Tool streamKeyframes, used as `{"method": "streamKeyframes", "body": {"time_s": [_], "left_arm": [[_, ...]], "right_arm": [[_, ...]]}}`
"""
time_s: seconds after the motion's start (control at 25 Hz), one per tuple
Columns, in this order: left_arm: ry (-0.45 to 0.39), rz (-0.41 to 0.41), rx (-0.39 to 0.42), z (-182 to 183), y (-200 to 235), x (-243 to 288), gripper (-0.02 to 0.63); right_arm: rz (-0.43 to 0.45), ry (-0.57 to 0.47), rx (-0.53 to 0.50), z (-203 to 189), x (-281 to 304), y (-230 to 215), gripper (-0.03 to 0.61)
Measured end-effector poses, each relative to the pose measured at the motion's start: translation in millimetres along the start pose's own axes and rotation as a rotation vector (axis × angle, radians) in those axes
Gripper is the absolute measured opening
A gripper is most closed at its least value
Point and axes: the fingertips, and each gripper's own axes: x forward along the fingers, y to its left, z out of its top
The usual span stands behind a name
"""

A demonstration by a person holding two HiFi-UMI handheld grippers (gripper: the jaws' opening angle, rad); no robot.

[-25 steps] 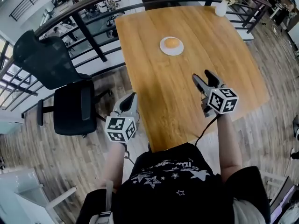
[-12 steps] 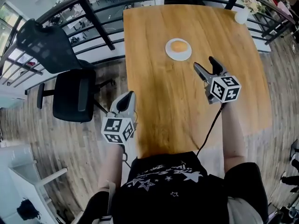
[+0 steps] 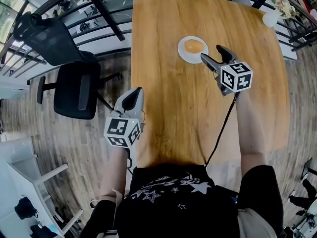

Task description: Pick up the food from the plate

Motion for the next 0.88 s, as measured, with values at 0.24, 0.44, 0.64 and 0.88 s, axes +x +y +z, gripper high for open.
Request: {"method": "streamKeyframes", "body": {"time_s": [0.24,0.44,0.64,0.88], "left_arm": [[0.025,0.024,-0.002,-4.1,5.0,18.9,0.002],[0.056,0.040,-0.009,-15.3,13.0,26.2,0.001],[0.085,0.036,-0.014,-25.8,11.4,39.5,0.002],[0.104,0.035,-0.020,-34.5,11.2,52.3,0.001]], "right_arm": [[0.049,0.089,-0.077,-21.1,48.6,-14.1,0.336],[0.125,0.149,-0.189,-33.7,81.7,-10.0,0.391],[0.180,0.184,-0.284,-46.3,103.1,-8.3,0.411],[0.180,0.246,-0.321,-67.6,123.6,-18.1,0.410]]}}
